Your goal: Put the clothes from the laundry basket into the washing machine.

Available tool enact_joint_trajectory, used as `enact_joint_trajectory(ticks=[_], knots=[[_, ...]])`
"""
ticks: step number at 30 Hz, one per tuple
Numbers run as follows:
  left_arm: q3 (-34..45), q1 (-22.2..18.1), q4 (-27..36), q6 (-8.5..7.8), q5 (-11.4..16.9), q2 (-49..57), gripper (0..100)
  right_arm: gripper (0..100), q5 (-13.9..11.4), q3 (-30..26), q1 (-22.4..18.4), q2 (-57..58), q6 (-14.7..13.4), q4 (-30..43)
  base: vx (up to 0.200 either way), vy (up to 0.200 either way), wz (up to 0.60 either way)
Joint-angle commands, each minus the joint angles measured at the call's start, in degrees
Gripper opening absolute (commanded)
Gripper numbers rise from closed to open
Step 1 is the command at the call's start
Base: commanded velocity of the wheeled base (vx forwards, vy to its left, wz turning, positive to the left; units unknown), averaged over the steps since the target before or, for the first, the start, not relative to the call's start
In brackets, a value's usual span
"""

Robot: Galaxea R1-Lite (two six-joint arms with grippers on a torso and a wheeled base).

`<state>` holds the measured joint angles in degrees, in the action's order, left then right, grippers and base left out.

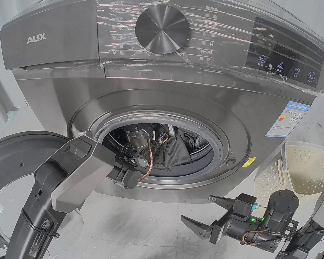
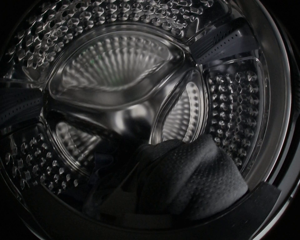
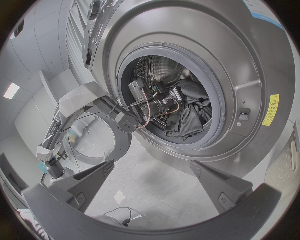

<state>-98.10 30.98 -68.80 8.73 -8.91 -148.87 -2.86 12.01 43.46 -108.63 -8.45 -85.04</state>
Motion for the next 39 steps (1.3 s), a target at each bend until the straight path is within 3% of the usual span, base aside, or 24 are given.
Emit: enact_joint_trajectory(ticks=[1,6,8,13,20,26,27,35,38,39], knots=[[1.59,-0.04,1.04,0.5,-0.23,-0.1,100,100,-0.04,0.03,0.05,-0.35,0.01,-0.04,0.0,0.0,0.0],[12.67,0.58,4.03,0.94,-0.32,5.61,100,100,-0.04,-0.05,-0.04,-0.27,0.01,-0.04,0.0,0.0,0.0],[17.06,1.02,5.87,1.73,0.47,7.89,100,100,-0.04,-0.05,-0.04,-0.27,0.01,-0.04,0.0,0.0,0.0],[23.48,2.6,8.86,1.73,2.58,11.23,100,100,-0.04,0.03,0.05,-0.27,0.01,-0.04,0.0,0.0,0.0],[25.24,3.21,11.94,0.94,2.76,10.18,100,100,-0.04,0.03,0.13,-0.27,0.01,-0.04,0.0,0.0,0.0],[24.01,2.6,12.38,-0.91,2.85,6.75,100,100,-0.04,0.21,0.22,-0.27,0.01,-0.04,0.0,0.0,0.0],[23.39,2.51,12.55,-0.99,2.85,6.31,0,100,-0.04,0.3,0.31,-0.27,0.01,-0.04,0.0,0.0,0.0],[17.77,2.42,12.99,-0.38,2.06,5.17,0,100,0.05,0.56,0.75,-0.27,-0.08,-0.04,0.0,0.0,0.0],[14.87,2.33,13.08,0.41,1.26,4.99,0,100,0.05,0.65,0.84,-0.27,-0.08,-0.04,0.0,0.0,0.0],[11.7,2.25,12.99,1.55,0.03,4.29,0,100,0.05,0.74,0.93,-0.27,-0.08,-0.04,0.0,0.0,0.0]])
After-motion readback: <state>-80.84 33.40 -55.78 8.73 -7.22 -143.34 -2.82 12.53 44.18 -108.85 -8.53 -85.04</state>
